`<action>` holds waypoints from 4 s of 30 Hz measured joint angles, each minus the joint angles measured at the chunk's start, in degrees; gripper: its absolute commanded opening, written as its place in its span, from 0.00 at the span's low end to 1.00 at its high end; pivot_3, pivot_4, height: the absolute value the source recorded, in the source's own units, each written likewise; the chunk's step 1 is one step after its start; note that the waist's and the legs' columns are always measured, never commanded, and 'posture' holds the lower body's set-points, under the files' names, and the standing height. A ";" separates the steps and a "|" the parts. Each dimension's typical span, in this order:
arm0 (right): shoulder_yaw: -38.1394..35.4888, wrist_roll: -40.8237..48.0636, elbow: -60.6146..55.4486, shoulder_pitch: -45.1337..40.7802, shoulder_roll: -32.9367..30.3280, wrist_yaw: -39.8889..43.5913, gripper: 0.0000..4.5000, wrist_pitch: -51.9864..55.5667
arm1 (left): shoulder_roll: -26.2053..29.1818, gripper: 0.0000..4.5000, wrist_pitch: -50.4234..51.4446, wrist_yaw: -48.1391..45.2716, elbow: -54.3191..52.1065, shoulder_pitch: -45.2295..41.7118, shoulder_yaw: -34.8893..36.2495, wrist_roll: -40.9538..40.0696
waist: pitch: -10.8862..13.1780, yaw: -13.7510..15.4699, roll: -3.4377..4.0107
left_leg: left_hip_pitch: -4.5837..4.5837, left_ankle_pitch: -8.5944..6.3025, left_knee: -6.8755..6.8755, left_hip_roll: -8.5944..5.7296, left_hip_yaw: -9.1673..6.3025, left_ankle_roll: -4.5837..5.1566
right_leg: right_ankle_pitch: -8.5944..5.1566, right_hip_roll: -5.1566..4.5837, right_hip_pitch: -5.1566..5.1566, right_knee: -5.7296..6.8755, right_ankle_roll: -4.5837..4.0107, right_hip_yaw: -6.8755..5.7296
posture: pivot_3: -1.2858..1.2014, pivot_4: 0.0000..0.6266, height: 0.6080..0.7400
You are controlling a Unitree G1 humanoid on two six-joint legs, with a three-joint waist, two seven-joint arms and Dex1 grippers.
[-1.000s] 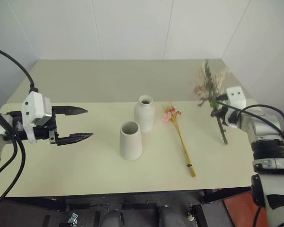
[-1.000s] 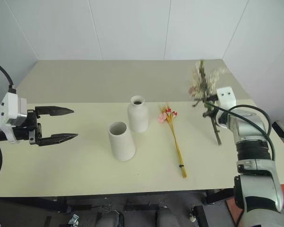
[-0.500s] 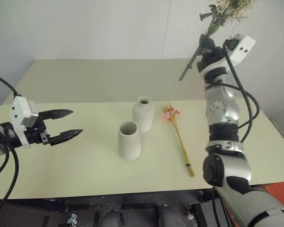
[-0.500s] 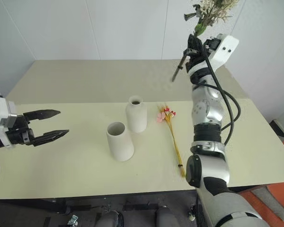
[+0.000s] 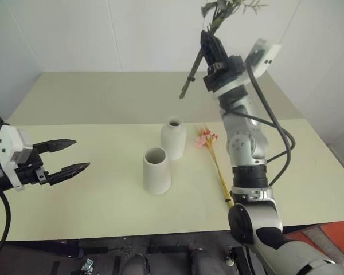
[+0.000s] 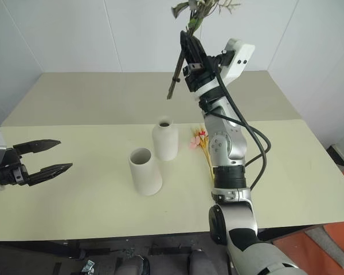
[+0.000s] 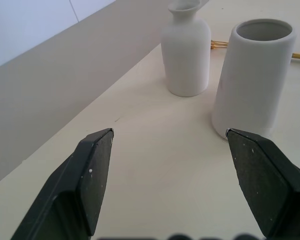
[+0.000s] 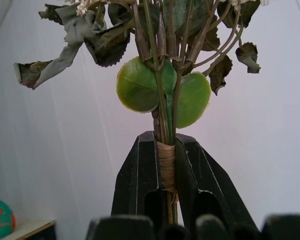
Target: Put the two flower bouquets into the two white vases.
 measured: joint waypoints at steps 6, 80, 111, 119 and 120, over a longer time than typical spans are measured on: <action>2.72 0.98 -3.91 3.80 -0.96 1.66 0.05 3.14 | 0.00 0.87 0.04 0.83 -0.02 0.61 0.25 -0.02 | 0.00 -0.10 0.00 | 0.08 0.00 0.00 0.00 0.01 -0.01 | -0.03 0.02 -0.01 -0.06 -0.05 0.01 | 0.52 0.24 1.00; 8.38 -10.36 9.13 9.80 -0.22 11.77 0.93 -8.28 | -0.13 0.87 0.10 1.64 -2.18 -0.44 0.53 -0.83 | 0.00 -0.18 0.00 | 0.12 0.00 -0.03 0.09 0.04 -0.02 | -0.05 0.10 -0.06 -0.06 -0.11 0.01 | 0.52 0.24 1.00; 20.10 -15.71 -28.62 15.82 -41.92 17.44 1.00 57.49 | 0.60 0.87 -2.29 -3.86 2.00 -3.17 -3.13 1.72 | -0.02 1.04 -0.06 | 0.18 0.00 0.01 0.11 0.11 -0.01 | -0.11 0.18 0.01 -0.11 -0.19 0.04 | 0.52 0.24 1.00; 23.12 -13.41 -22.62 7.24 -35.54 12.51 1.00 83.44 | 1.74 0.87 -2.44 -5.94 1.89 -4.68 -5.68 1.44 | -0.03 1.21 -0.07 | -0.09 0.00 0.00 0.10 0.09 -0.01 | -0.11 0.16 -0.19 -0.17 -0.18 0.02 | 0.52 0.24 1.00; 23.49 -13.46 -21.83 7.31 -35.27 11.51 1.00 84.32 | 2.48 0.87 -2.43 -6.72 1.62 -3.81 -5.63 1.48 | -0.03 1.20 -0.06 | -0.11 0.00 0.00 0.07 0.10 -0.01 | -0.11 0.13 -0.24 -0.16 -0.18 0.03 | 0.52 0.24 1.00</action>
